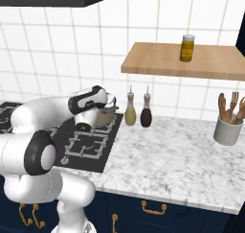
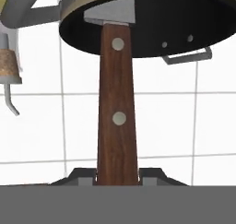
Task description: Put the mushroom and mushroom in the pot. Retrieve the spatula and lightly stir the vegetables in the pot.
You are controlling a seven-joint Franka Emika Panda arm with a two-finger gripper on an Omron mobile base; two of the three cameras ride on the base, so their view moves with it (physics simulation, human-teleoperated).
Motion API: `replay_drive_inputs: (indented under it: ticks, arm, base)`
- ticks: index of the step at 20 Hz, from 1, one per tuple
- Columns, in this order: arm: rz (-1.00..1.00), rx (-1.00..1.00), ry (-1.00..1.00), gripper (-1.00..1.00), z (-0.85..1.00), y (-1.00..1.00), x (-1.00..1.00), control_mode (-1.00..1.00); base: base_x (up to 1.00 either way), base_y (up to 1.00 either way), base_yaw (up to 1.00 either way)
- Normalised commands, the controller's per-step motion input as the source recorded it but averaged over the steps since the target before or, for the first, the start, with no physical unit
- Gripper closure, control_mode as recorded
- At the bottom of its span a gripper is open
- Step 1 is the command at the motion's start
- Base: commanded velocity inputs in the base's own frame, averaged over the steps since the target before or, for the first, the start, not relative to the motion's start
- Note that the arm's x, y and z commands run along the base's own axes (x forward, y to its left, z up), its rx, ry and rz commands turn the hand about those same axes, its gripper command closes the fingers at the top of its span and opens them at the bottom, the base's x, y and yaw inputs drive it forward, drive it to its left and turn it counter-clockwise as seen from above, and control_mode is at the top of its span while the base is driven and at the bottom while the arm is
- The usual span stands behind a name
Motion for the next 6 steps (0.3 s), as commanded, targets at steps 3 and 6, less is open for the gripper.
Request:
replay_drive_inputs:
  ticks: [3,6]
  arm:
    - [-0.01,0.0,0.0,1.0,0.18,0.0,0.32,-1.0]
    - [0.0,0.0,0.0,1.0,0.08,0.0,0.52,-1.0]
  base:
    - [0.0,0.0,0.0]
    - [0.0,0.0,0.0]
